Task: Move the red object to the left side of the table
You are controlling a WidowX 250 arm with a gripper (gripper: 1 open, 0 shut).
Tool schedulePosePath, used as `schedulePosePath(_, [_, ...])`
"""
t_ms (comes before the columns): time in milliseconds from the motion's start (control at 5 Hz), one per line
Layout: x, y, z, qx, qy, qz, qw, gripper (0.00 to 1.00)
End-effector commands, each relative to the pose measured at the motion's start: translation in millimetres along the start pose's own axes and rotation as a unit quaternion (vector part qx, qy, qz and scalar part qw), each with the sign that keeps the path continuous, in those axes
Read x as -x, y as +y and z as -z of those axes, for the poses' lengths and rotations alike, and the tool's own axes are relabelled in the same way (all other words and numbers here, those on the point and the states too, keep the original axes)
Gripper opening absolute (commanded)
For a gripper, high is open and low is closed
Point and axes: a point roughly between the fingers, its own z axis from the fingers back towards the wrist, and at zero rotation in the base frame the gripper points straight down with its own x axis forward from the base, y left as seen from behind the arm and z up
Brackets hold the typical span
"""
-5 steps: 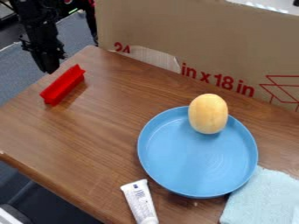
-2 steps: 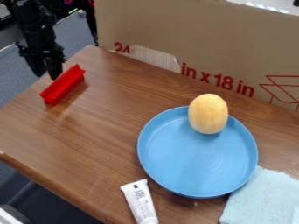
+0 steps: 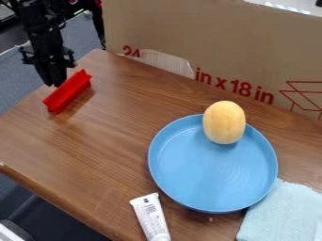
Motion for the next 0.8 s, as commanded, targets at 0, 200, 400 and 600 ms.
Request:
schedulePosePath(0, [-13.4, -0.5, -54.0, -0.016, -0.040, -0.017, 0.9989, 0.00])
schedulePosePath(200, [-21.5, 0.8, -77.0, -0.014, -0.044, -0.015, 0.9988, 0.00])
schedulePosePath(400, [-31.7, 0.6, -97.3, -0.003, -0.042, -0.019, 0.9989, 0.00])
schedulePosePath(600, [-37.7, -1.5, -89.2, -0.001, -0.044, 0.004, 0.9990, 0.00])
